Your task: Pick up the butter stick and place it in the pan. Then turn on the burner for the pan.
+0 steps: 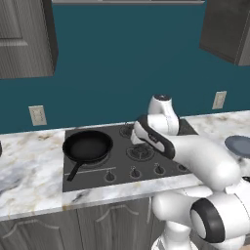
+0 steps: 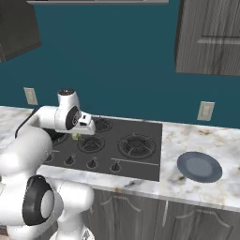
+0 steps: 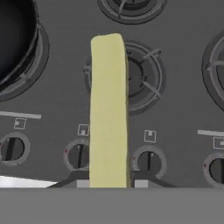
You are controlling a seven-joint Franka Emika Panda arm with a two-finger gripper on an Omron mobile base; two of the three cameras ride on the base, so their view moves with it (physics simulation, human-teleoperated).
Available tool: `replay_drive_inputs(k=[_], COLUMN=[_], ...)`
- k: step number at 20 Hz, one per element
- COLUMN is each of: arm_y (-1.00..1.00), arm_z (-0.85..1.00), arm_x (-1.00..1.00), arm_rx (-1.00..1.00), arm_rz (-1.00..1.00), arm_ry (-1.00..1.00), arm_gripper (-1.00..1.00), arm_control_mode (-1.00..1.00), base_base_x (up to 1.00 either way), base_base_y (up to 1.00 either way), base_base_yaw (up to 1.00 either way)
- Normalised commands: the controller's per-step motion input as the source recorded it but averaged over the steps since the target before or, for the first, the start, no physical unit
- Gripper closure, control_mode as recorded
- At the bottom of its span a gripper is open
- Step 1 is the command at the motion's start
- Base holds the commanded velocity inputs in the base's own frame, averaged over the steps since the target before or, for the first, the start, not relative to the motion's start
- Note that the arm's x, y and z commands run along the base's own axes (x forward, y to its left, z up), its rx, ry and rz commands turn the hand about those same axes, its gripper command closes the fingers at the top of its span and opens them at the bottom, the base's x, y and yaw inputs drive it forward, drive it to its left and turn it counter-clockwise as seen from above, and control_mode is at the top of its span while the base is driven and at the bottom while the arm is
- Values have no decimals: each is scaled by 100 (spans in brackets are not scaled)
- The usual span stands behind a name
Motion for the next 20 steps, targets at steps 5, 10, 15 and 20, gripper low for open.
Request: replay_drive_inputs(k=[5,10,15,20], arm_y=[100,96,84,55], arm_z=[7,0,0,-7], arm_x=[25,32,37,39], arm_rx=[-1,-3,-1,-4], arm_rz=[12,7,4,1], arm_ry=[4,1,0,3], arm_gripper=[100,100,100,100], arm_control_mode=[-100,-100,-100,-100], base_base_x=[0,0,0,0], base_base_y=[0,0,0,0], base_base_yaw=[0,0,0,0])
